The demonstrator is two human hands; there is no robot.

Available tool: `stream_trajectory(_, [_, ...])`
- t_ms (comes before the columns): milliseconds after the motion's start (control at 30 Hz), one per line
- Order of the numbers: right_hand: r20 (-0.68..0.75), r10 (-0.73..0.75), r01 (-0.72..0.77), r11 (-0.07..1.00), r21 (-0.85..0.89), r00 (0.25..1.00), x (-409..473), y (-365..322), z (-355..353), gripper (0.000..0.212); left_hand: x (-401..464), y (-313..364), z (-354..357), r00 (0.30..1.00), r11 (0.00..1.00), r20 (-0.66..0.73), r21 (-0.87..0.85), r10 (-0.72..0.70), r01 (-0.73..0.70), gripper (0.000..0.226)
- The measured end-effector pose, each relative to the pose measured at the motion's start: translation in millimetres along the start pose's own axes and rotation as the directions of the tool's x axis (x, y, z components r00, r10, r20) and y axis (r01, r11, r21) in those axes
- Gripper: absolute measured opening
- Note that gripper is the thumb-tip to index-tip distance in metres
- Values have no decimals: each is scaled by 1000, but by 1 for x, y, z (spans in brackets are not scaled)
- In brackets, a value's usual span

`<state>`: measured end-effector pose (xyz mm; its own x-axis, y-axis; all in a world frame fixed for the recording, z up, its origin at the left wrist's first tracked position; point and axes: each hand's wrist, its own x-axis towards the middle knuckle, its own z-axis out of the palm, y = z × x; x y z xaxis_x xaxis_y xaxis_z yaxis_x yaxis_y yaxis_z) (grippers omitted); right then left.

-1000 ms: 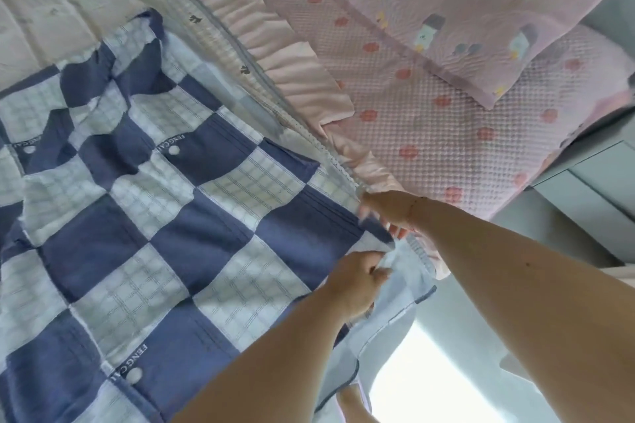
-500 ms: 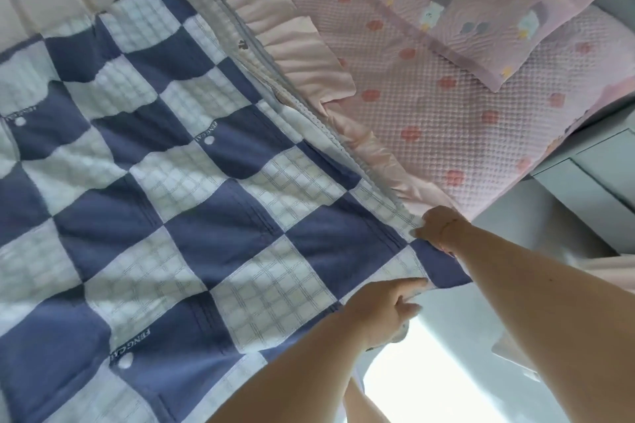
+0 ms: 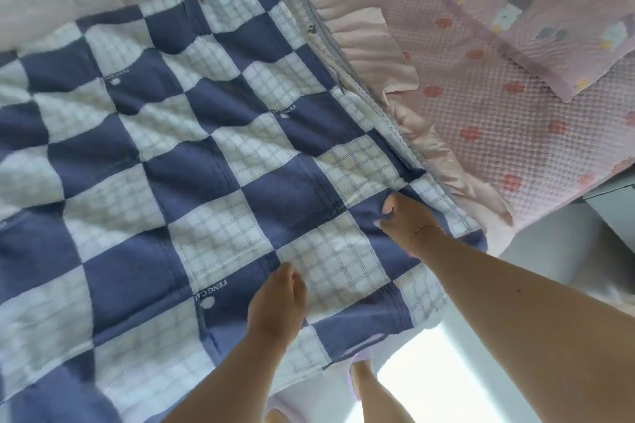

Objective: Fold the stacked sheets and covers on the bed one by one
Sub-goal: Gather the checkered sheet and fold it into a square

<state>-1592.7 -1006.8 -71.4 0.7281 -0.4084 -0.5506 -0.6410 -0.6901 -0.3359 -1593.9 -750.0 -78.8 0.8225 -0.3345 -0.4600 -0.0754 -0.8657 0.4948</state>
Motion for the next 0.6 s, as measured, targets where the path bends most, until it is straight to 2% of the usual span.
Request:
stream_trajectory(100, [165,-149,150,989,7,975,-15,-48,29,17,-20,-36,-11,999,995,9,99,-33,31,33])
stream_trajectory(200, [339,-247,266,964,-9,908,-37,-90,60,31,-42,-70,-20,999,980,-24,194,-33,37,23])
stream_trajectory(233, [430,-268,296,955,3,862,-44,-100,70,38,-48,-83,-22,998,974,-49,220,-50,60,19])
stream_trajectory(300, [648,-232,363,929,-73,725,-64,-125,92,46,-62,-118,-29,986,953,-40,252,-162,167,36])
stream_trajectory(367, [807,-109,451,868,-208,580,-81,-143,111,37,-74,-153,-34,949,926,70,249,-308,283,41])
stream_trajectory(400, [833,-60,481,838,-256,549,-89,-152,119,32,-80,-168,-38,922,907,121,266,-367,326,40])
stream_trajectory(433, [830,-52,487,829,-274,555,-95,-162,128,32,-88,-183,-44,903,886,125,288,-410,363,38])
stream_trajectory(533, [686,-149,413,879,-238,712,-103,-192,147,40,-107,-217,-69,863,813,-13,328,-506,481,35])
stream_trajectory(567, [658,-170,412,881,-232,734,-106,-204,153,43,-113,-226,-77,848,806,-11,304,-530,507,36])
stream_trajectory(600, [678,-161,434,864,-254,717,-111,-218,158,44,-118,-237,-85,835,806,26,278,-550,522,37])
